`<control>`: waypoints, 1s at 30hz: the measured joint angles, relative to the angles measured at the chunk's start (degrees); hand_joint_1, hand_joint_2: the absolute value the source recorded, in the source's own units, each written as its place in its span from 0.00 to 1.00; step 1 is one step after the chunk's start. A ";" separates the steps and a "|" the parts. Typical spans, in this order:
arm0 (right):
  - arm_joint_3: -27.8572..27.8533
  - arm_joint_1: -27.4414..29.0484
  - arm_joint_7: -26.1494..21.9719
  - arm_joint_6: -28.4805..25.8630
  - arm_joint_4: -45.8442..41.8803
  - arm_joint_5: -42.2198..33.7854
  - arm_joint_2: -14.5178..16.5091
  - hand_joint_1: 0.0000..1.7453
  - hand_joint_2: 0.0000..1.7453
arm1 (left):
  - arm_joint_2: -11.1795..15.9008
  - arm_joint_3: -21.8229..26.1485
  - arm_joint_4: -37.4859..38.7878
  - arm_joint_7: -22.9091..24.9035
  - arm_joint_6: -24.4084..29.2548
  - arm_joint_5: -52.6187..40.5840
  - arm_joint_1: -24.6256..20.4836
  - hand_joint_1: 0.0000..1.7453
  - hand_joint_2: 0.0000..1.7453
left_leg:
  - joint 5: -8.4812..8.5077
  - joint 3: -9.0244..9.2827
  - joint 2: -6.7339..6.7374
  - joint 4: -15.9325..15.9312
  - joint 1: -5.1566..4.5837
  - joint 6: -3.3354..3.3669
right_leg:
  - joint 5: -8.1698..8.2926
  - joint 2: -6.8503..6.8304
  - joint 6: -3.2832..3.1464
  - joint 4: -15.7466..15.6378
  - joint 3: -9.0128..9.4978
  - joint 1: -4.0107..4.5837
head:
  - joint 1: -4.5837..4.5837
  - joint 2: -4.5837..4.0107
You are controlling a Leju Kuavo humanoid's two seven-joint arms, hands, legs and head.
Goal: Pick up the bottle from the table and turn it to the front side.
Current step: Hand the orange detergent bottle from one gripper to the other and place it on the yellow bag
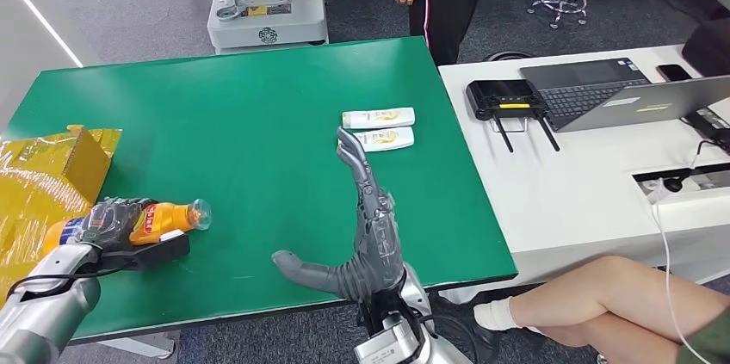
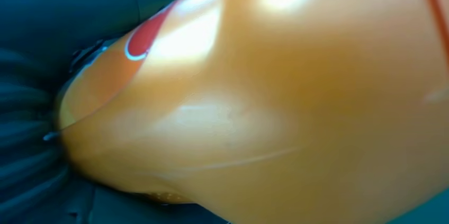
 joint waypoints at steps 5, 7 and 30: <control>0.47 -0.41 -0.10 0.50 0.45 -0.73 0.00 0.00 1.00 | 1.50 0.00 0.07 0.91 0.23 -1.56 -0.07 1.00 1.00 | 0.02 0.06 0.00 -0.04 0.00 -0.05 | -0.04 0.00 -0.07 0.02 0.01 0.00 | -0.01 0.00; 0.52 -0.47 -0.18 0.51 0.58 -0.87 0.00 0.00 1.00 | 1.91 0.00 0.12 1.14 0.23 -1.94 -0.08 1.00 1.00 | 0.04 0.06 -0.01 -0.06 0.00 -0.07 | -0.04 0.00 -0.08 0.03 0.01 0.00 | -0.01 0.00; 1.49 -0.72 -0.94 -0.37 1.01 -2.08 0.00 0.00 1.00 | 3.62 0.00 0.24 3.49 0.30 -8.97 -1.00 1.00 1.00 | 0.01 0.09 0.00 -0.09 0.01 -0.15 | -0.07 -0.01 -0.18 0.06 -0.03 0.00 | -0.01 0.00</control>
